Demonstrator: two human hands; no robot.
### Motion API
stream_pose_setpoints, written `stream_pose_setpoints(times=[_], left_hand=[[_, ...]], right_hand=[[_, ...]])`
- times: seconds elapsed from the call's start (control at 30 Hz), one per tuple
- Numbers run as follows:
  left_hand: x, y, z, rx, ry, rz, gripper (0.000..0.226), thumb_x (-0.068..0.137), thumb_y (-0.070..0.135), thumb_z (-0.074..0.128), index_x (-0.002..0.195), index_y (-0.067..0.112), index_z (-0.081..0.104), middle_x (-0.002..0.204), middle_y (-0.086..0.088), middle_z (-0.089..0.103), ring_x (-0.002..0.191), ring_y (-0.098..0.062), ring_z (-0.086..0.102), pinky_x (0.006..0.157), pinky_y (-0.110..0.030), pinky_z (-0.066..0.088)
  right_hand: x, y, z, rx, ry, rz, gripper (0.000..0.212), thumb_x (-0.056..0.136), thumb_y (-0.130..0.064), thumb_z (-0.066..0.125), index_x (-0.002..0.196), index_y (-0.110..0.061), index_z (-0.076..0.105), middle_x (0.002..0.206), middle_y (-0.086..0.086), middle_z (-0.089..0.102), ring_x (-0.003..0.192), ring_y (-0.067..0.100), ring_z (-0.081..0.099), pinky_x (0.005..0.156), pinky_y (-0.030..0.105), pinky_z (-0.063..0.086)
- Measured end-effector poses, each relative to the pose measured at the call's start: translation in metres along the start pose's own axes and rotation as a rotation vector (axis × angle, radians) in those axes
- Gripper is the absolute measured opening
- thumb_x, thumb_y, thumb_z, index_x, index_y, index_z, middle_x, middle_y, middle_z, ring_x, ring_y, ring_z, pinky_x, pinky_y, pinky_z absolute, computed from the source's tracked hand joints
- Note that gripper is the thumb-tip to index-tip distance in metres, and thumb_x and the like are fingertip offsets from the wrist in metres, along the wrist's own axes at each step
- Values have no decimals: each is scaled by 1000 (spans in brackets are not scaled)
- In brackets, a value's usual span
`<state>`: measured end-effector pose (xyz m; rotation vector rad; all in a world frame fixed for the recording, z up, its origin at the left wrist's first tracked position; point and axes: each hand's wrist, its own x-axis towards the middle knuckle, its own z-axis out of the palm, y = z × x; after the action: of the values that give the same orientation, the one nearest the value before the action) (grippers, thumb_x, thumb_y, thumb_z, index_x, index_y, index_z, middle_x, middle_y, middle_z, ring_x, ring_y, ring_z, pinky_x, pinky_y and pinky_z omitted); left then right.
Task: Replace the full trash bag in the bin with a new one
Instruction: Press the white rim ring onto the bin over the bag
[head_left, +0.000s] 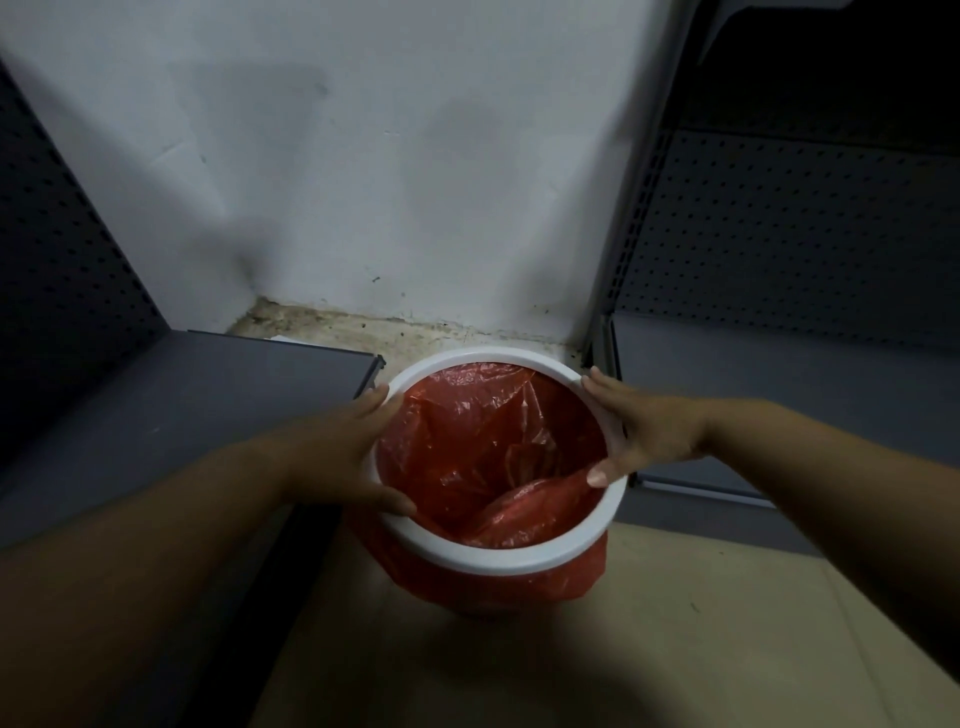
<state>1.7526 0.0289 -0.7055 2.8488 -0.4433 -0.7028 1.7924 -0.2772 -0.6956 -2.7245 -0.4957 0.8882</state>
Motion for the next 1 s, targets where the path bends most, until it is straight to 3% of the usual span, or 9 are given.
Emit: stream_pose_setpoints(times=[0.2, 0.37, 0.7, 0.8, 0.87, 0.93, 1.0], left_hand=[[2, 2, -4, -18, -10, 15, 131, 49, 65, 70, 147, 30, -9, 158, 7, -8, 146, -16, 1, 117, -37, 12], [12, -3, -2, -5, -9, 21, 147, 25, 82, 52, 147, 30, -10, 158, 7, -8, 146, -17, 4, 117, -39, 15], [21, -7, 8, 15, -11, 18, 142, 31, 79, 55, 147, 30, -11, 158, 8, -9, 145, -15, 4, 117, -37, 16], [25, -9, 4, -18, 24, 26, 125, 43, 86, 54, 147, 36, 5, 157, 10, 9, 142, -16, 20, 115, -44, 26], [39, -10, 5, -146, 158, 33, 98, 61, 88, 42, 141, 34, 28, 146, 4, 37, 128, -18, 42, 104, -48, 40], [60, -4, 11, -254, 329, 10, 61, 86, 64, 38, 127, 20, 44, 123, -4, 53, 111, -22, 53, 94, -44, 46], [79, 6, 17, -267, 459, -41, 45, 96, 42, 34, 122, 8, 46, 119, -12, 53, 112, -30, 51, 94, -45, 43]], right_hand=[[0, 8, 6, -63, -87, -29, 135, 68, -46, 79, 144, -21, -30, 155, -1, -32, 146, 22, -13, 119, 41, 7], [3, 14, 10, -64, -60, -58, 136, 68, -45, 79, 144, -20, -31, 155, 0, -31, 147, 21, -12, 119, 38, 7], [14, 22, 17, -27, -95, -35, 141, 63, -51, 81, 145, -24, -30, 153, -6, -34, 147, 22, -10, 121, 42, 11], [12, 9, 5, -53, -120, -5, 123, 71, -53, 73, 149, -26, -18, 158, -7, -21, 148, 23, -7, 119, 45, 9], [21, -4, -1, -54, 16, 3, 104, 78, -58, 62, 152, -26, -5, 160, -5, -7, 148, 23, 0, 118, 46, 10], [41, -21, 1, -76, 233, 11, 84, 89, -53, 51, 152, -21, 5, 161, 0, 0, 148, 23, 6, 119, 42, 12], [64, -40, 6, -92, 367, 7, 66, 97, -38, 46, 151, -16, 14, 161, 5, 6, 147, 25, 11, 120, 41, 14]])
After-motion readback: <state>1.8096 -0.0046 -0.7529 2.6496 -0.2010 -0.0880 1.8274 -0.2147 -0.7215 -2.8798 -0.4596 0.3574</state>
